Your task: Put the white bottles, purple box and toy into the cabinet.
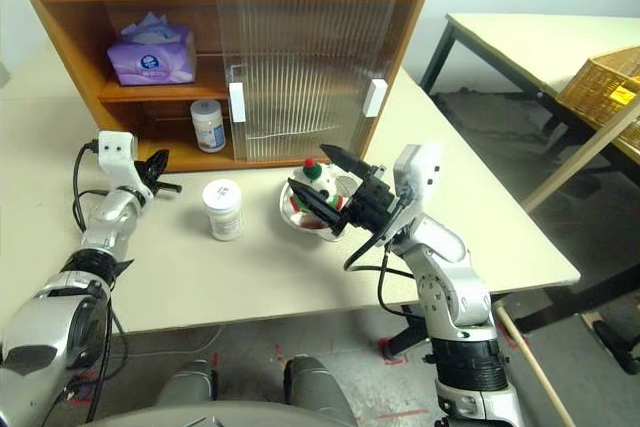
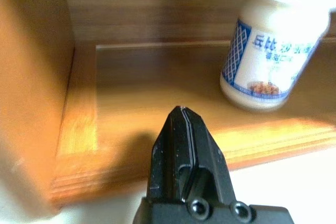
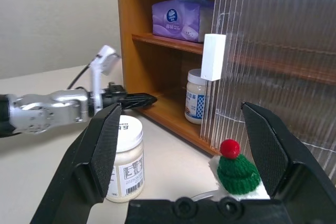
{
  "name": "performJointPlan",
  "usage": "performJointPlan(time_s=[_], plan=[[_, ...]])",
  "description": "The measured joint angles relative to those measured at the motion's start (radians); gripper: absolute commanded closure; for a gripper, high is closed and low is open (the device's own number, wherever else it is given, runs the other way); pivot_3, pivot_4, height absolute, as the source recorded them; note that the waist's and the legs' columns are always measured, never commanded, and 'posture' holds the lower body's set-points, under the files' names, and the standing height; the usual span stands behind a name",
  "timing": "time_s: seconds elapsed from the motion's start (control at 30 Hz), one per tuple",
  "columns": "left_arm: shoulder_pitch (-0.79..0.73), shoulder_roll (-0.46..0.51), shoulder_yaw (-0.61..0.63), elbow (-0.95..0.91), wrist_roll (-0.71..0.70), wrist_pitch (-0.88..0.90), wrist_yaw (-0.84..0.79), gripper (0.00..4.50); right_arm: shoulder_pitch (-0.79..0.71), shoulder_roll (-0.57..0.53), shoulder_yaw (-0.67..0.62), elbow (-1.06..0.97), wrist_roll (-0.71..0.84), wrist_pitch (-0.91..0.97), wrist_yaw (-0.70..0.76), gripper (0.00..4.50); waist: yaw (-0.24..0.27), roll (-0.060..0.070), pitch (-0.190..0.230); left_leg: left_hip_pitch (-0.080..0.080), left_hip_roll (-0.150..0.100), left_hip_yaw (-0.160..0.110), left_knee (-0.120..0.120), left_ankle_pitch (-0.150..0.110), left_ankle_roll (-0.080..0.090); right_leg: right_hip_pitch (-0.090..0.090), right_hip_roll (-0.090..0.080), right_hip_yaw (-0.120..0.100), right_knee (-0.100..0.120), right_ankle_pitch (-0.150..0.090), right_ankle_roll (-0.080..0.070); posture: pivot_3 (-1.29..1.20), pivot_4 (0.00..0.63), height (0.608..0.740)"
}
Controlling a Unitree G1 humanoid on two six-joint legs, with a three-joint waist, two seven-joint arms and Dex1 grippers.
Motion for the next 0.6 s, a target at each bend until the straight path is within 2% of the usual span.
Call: performJointPlan(time_s=[0.1,0.3,0.47,0.6], plan=[[0.046,0.050,-0.014,-0.129,-0.042,0.054,-0.139,3.84,-0.006,0.004,0.011,0.008,0.000,-0.001,0.011,0.00,0.007,0.000,0.000,0.000,0.000,0.000,0.000,0.000,-0.001,0.000,0.000,0.000,0.000,0.000,0.000,0.06,0.062,0.740],[0.113,0.136,-0.022,-0.279,-0.111,0.132,-0.352,1.77,-0.018,0.005,0.016,0.018,0.000,-0.002,0.022,0.00,0.011,0.000,0.000,0.000,0.000,-0.001,0.000,-0.006,-0.009,-0.001,0.000,0.000,0.001,0.000,0.000,0.07,0.063,0.740],[0.191,0.188,-0.052,-0.355,-0.161,0.140,-0.566,0.03,-0.019,0.007,0.017,0.020,0.000,-0.002,0.023,0.00,0.011,0.000,0.000,0.000,0.000,-0.003,-0.001,-0.006,-0.010,-0.003,-0.001,0.001,0.002,-0.002,-0.003,0.06,0.065,0.740],[0.221,0.194,-0.074,-0.365,-0.189,0.138,-0.691,0.03,-0.019,0.007,0.017,0.020,0.000,-0.002,0.023,0.00,0.013,0.000,0.000,-0.002,0.000,-0.003,-0.001,-0.006,-0.010,-0.006,-0.001,0.001,0.003,-0.002,-0.003,0.06,0.066,0.740]])
